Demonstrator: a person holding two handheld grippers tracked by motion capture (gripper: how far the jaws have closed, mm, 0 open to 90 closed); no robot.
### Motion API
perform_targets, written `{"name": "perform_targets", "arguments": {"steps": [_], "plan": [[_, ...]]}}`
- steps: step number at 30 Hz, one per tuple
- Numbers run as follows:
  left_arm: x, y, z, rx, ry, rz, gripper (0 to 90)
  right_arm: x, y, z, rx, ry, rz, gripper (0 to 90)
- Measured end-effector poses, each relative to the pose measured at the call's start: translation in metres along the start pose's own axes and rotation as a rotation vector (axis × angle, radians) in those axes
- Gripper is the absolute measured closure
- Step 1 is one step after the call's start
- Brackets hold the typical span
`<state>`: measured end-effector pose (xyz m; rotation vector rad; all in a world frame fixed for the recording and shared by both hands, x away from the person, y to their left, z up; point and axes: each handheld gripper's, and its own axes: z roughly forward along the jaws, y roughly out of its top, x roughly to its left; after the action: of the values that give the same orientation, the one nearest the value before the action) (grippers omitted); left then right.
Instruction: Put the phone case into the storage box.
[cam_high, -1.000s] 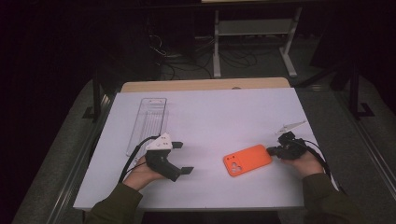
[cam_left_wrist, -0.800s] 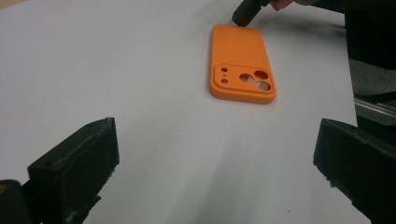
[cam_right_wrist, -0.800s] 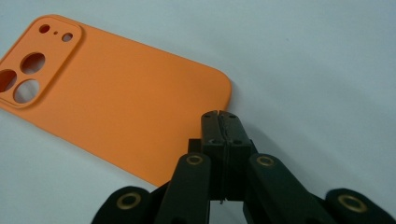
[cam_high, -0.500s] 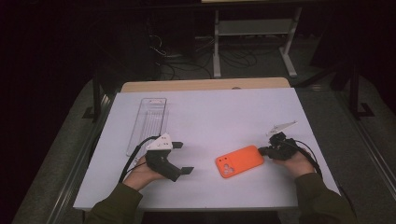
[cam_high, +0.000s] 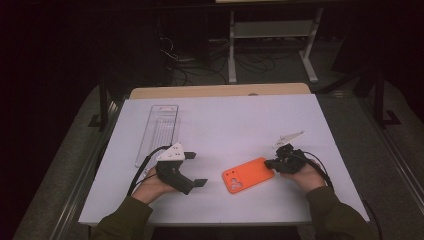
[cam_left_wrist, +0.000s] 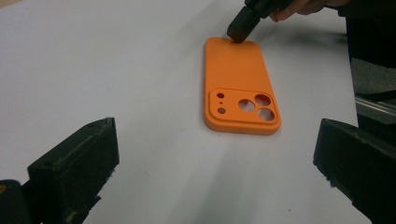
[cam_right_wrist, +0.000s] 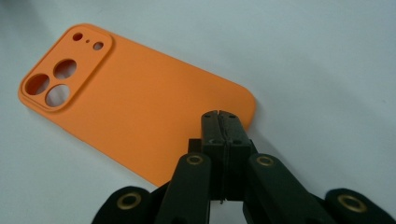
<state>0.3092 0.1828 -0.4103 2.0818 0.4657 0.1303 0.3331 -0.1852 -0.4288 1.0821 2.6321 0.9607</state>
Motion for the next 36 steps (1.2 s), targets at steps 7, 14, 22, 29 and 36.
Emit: {"name": "perform_targets", "arguments": {"steps": [7,14,22,29,36], "plan": [[-0.001,0.0,0.0,-0.003,-0.002,-0.006,0.0,-0.006,-0.001,-0.003,0.002,-0.076,0.025,88.1],[0.0,0.0,0.0,-0.007,-0.002,-0.007,0.0,-0.006,-0.002,0.001,0.01,-0.063,0.036,88.2],[0.0,0.0,0.0,-0.006,-0.002,-0.006,0.0,-0.001,0.0,0.005,-0.004,-0.027,0.042,88.3],[0.0,0.0,0.0,-0.007,-0.002,-0.011,0.0,0.013,0.007,0.013,-0.004,0.009,0.008,88.3],[0.0,-0.001,0.0,-0.008,-0.004,-0.009,0.0,0.032,0.016,0.022,0.002,0.041,-0.045,88.3]]}}
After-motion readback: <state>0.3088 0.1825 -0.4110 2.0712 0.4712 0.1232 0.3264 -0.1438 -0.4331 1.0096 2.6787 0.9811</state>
